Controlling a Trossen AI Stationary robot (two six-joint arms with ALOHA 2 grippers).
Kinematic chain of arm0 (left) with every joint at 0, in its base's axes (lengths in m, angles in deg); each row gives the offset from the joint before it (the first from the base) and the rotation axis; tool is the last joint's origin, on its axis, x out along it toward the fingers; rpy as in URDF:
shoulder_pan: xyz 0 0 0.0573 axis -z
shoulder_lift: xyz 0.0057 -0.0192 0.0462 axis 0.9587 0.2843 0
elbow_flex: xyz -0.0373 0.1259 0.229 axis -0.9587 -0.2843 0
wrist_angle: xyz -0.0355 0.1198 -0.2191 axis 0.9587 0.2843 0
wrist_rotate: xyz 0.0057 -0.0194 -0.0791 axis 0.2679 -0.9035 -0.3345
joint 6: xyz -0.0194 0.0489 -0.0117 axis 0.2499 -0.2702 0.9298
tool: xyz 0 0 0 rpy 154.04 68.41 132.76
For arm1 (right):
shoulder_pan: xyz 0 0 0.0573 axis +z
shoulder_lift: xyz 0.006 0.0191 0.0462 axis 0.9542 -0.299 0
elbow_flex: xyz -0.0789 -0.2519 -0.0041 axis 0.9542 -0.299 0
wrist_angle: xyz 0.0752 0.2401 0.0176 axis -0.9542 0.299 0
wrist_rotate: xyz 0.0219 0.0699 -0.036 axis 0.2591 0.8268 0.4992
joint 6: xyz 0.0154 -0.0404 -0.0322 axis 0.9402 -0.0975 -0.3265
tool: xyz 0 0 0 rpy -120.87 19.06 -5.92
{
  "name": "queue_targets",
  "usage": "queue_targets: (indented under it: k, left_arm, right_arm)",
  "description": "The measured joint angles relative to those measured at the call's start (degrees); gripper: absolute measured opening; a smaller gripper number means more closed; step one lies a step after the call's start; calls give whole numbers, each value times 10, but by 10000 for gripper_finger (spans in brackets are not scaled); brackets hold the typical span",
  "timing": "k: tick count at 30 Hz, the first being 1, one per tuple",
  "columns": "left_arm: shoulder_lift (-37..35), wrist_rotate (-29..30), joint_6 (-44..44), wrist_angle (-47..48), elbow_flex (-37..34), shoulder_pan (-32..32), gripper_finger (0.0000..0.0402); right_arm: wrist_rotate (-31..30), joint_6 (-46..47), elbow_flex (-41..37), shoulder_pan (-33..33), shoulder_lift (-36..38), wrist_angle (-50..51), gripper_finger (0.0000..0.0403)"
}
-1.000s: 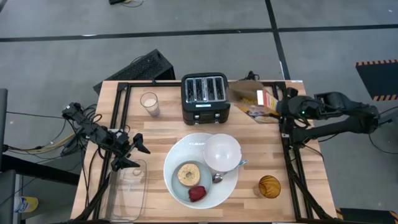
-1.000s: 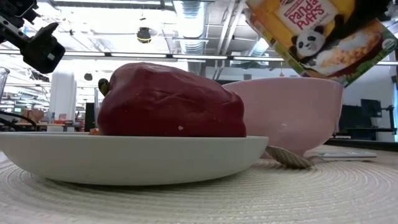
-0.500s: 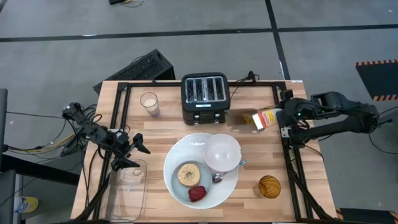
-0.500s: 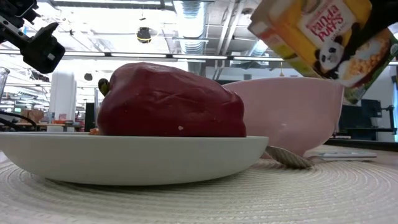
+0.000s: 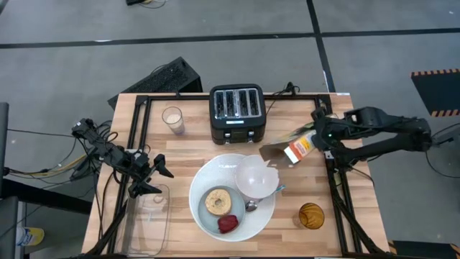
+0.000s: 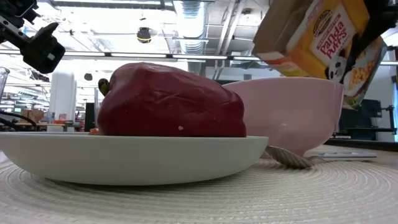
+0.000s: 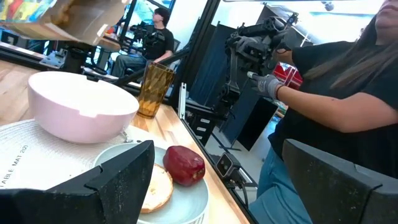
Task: Arrange a breakfast setting
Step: Pour the cereal from the cereal box into the white bowl
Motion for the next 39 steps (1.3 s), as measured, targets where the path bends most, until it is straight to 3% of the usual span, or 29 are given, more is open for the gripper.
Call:
queue_targets:
  k: [13, 19, 39]
  left_arm:
    - [0, 0, 0, 0, 0, 0, 340]
    - [0, 0, 0, 0, 0, 0, 340]
    - [0, 0, 0, 0, 0, 0, 340]
  right_arm:
    - [-75, -47, 0, 92, -65, 6, 215]
    - [-150, -47, 0, 144, -92, 7, 215]
    - [-273, -76, 4, 203, -130, 2, 215]
